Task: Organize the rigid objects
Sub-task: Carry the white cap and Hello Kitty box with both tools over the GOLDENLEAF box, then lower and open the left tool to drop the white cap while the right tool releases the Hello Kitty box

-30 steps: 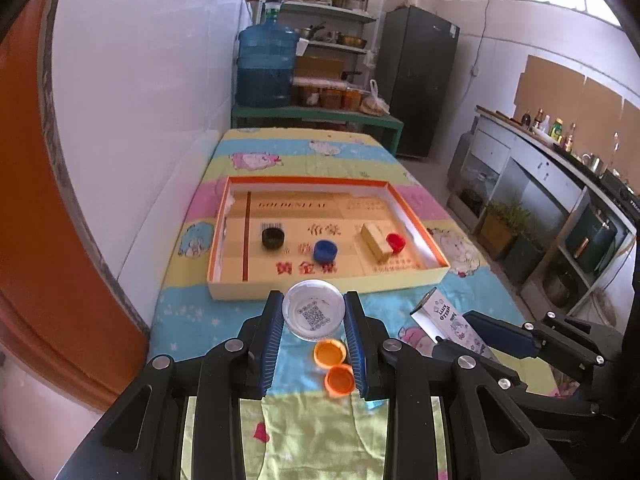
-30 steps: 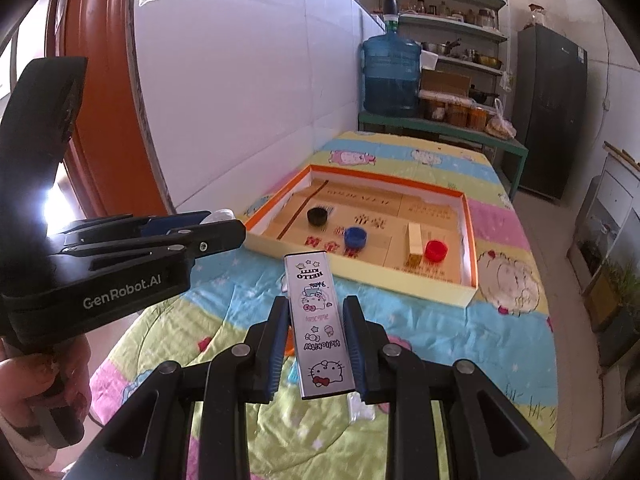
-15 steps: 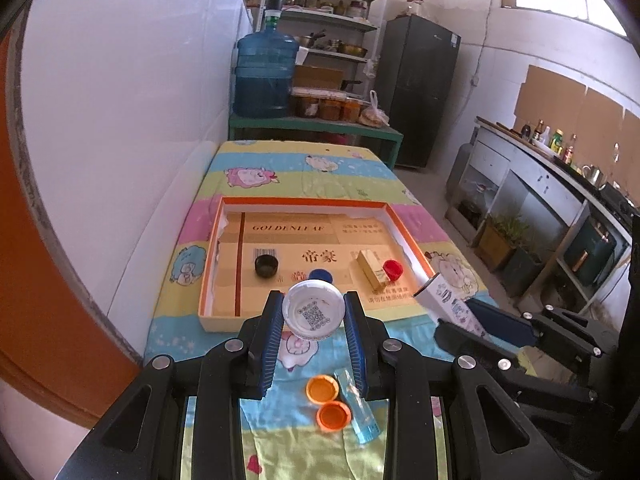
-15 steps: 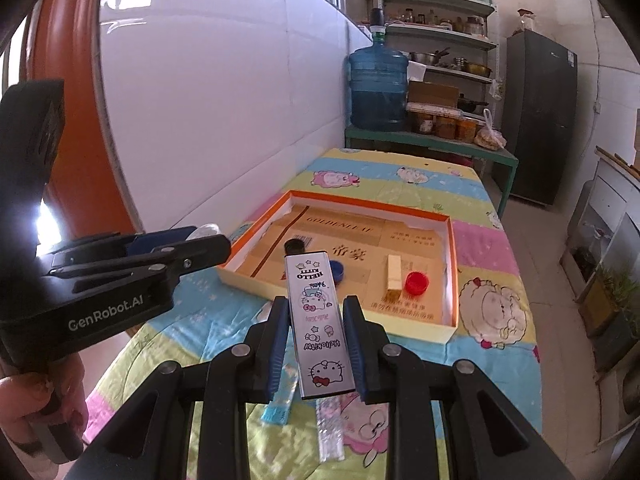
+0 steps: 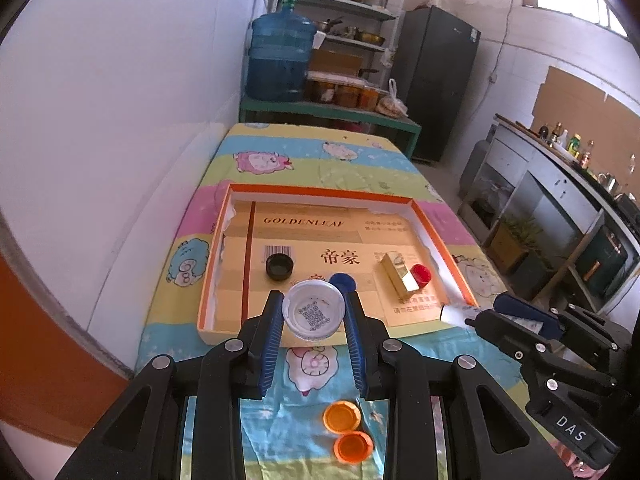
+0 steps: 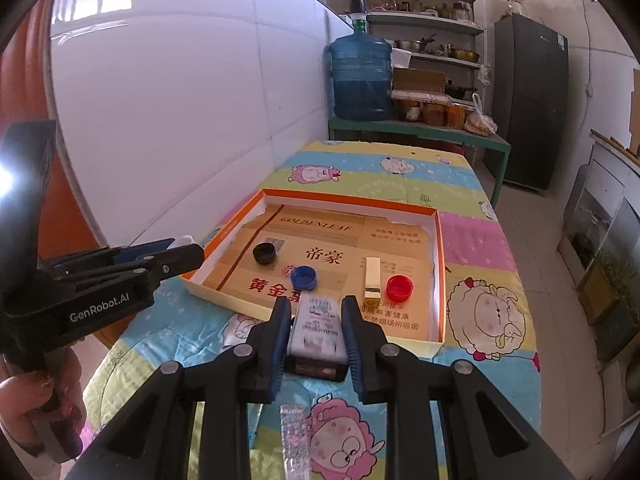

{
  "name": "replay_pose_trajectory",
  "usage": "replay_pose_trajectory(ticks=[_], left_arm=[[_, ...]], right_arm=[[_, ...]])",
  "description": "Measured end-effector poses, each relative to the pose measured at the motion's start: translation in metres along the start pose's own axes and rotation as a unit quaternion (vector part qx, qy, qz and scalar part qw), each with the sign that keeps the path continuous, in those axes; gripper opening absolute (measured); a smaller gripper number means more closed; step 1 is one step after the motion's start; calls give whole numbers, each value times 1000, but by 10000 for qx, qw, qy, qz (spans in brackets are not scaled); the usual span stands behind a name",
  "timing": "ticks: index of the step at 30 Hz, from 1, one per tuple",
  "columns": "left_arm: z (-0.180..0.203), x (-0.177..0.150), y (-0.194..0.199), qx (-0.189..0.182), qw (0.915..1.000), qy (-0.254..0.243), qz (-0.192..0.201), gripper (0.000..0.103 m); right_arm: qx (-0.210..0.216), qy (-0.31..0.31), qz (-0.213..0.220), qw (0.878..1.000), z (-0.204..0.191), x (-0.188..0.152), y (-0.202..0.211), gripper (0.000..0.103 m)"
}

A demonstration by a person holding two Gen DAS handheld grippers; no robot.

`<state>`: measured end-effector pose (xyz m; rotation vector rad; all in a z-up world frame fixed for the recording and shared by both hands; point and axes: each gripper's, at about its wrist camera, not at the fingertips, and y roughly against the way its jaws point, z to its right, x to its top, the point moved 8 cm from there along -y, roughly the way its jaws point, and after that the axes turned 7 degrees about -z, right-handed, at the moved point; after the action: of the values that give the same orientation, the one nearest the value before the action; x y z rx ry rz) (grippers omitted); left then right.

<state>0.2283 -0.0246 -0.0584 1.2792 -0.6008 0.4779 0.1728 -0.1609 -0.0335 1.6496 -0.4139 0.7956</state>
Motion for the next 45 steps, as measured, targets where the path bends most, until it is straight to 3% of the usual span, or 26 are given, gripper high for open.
replay_pose_trajectory(ticks=[6, 20, 45], left_arm=[[-2, 3, -26, -10, 9999, 26, -151, 31], [-4, 17, -74, -97, 9994, 44, -326, 31], [-9, 5, -134, 125, 9960, -40, -885, 31]], right_arm=[[44, -25, -185, 9998, 9, 0, -26, 26], [41, -41, -123, 9999, 23, 31, -76, 26], [156, 78, -354, 9992, 24, 50, -143, 26]])
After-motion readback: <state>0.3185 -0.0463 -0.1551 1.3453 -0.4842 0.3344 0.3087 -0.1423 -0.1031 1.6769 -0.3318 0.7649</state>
